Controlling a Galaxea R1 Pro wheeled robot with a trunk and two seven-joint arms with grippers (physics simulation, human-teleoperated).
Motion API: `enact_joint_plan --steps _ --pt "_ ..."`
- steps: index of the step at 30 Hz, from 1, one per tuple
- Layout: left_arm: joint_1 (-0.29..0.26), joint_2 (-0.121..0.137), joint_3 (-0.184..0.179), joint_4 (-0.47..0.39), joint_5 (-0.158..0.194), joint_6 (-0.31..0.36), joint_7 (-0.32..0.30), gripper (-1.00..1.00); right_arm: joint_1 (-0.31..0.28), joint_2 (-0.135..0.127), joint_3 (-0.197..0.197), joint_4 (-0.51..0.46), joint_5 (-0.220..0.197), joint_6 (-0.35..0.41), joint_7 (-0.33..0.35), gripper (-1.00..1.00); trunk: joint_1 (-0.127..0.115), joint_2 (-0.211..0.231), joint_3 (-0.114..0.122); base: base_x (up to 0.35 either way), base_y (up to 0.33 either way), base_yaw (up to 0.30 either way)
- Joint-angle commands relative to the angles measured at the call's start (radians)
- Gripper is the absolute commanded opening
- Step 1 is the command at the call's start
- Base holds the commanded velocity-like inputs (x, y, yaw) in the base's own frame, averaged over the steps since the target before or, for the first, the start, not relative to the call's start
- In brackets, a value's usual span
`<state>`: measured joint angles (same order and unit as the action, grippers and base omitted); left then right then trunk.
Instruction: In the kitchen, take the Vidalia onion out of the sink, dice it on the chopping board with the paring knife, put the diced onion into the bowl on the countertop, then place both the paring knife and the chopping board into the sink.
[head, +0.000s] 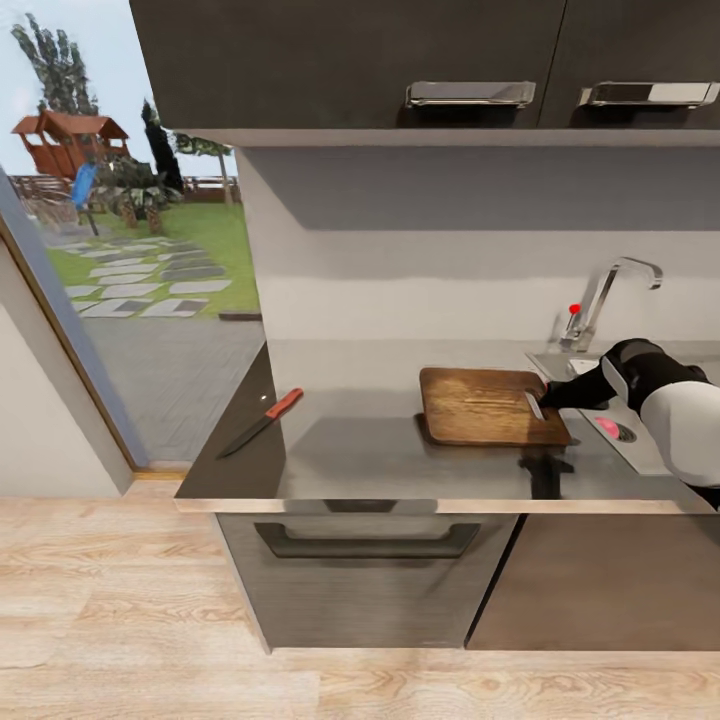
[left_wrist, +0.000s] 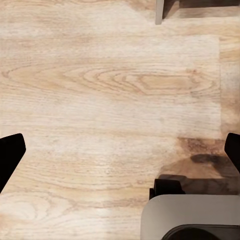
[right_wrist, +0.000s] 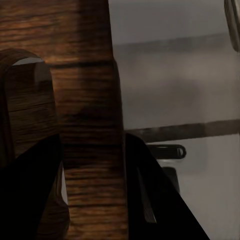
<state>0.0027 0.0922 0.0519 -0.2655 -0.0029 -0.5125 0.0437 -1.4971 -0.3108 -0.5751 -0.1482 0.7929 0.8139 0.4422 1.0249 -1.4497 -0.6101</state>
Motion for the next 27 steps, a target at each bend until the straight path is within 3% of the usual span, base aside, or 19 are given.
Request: enact_joint_plan --steps 1,15,27 --pt "0.0 0.0 0.002 -0.001 0.0 -0.001 0.001 1.0 0.025 0.001 0.012 0.032 0.035 0.003 0.008 -1.0 0.0 0.0 -0.001 0.0 0.0 0.0" --pt "0.0 -0.001 0.002 -0.001 -0.002 -0.001 0.001 1.0 0.025 0.006 0.018 0.031 0.042 0.063 0.005 -1.0 0.0 0.0 -0.001 0.0 0.0 0.0" --pt "0.0 -0.001 0.002 -0.001 -0.002 -0.001 0.001 1.0 0.025 0.014 0.019 0.032 0.044 0.064 -0.093 -1.0 0.0 0.0 -0.001 0.0 0.0 0.0"
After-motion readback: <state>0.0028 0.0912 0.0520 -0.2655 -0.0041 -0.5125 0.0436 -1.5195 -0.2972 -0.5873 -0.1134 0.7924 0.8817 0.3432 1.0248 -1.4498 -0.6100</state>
